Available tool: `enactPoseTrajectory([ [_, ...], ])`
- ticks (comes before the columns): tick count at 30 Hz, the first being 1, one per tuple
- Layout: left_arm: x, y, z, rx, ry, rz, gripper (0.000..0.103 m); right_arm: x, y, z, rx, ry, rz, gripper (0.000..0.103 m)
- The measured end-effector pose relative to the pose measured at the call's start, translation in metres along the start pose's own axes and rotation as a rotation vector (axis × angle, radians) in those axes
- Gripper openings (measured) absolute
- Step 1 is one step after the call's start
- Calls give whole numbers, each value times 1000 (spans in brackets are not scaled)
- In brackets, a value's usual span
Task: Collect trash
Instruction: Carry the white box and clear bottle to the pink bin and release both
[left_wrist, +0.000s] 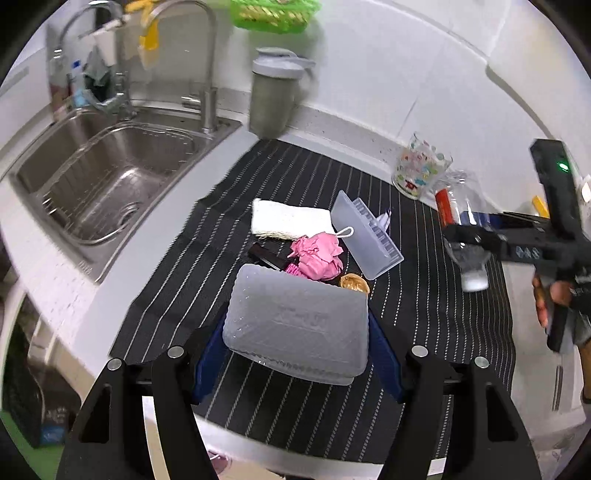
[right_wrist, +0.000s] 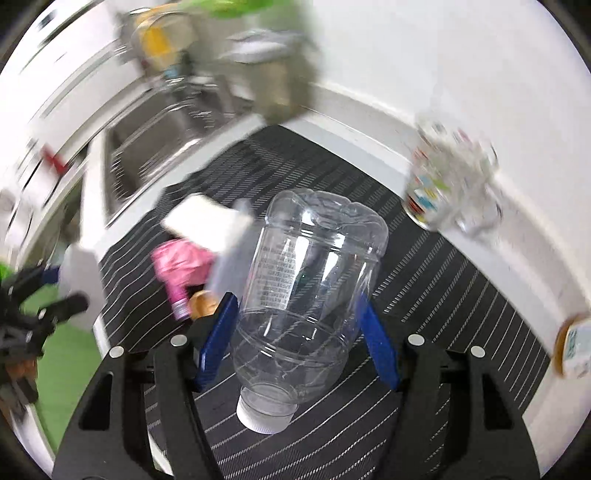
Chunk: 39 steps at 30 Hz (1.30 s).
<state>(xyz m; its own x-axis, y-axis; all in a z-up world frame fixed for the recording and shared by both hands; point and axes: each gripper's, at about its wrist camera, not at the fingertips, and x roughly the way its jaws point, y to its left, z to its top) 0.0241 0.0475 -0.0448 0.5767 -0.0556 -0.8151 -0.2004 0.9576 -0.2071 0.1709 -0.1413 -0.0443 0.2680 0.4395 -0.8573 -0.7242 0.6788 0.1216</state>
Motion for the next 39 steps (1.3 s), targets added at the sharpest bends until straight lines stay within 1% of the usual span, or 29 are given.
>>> enactPoseTrajectory([
  [4, -32, 2, -24, -76, -49, 64, 66, -14, 44, -7, -159, -26, 65, 66],
  [8, -66, 14, -60, -175, -83, 145, 66, -19, 102, -20, -326, -27, 167, 66],
  [10, -86, 22, -83, -230, -96, 195, 66, -17, 137, -30, -411, -22, 221, 66],
  [13, -116, 38, -121, -308, -104, 272, 66, -16, 182, -43, -495, -15, 278, 66],
  [14, -126, 44, -135, -335, -106, 297, 66, -15, 204, -51, -536, -14, 306, 66],
  [16, -144, 55, -160, -386, -113, 332, 66, -12, 233, -62, -589, -12, 328, 66],
  [17, -151, 62, -173, -412, -115, 350, 66, -8, 255, -71, -626, -5, 345, 66],
  [20, -165, 82, -209, -465, -111, 387, 66, 5, 300, -93, -684, 21, 365, 66],
  [23, -167, 105, -239, -508, -105, 389, 66, 26, 338, -114, -712, 63, 366, 66],
  [25, -163, 121, -256, -522, -97, 386, 66, 45, 359, -125, -716, 98, 366, 66],
  [28, -148, 146, -281, -548, -79, 373, 66, 77, 379, -135, -722, 145, 351, 66],
  [31, -121, 175, -307, -563, -56, 359, 66, 113, 394, -151, -721, 186, 350, 66],
  [35, -66, 210, -348, -585, -29, 339, 66, 179, 401, -184, -722, 221, 320, 66],
  [39, 7, 242, -392, -602, -2, 320, 66, 242, 397, -219, -728, 242, 299, 66],
])
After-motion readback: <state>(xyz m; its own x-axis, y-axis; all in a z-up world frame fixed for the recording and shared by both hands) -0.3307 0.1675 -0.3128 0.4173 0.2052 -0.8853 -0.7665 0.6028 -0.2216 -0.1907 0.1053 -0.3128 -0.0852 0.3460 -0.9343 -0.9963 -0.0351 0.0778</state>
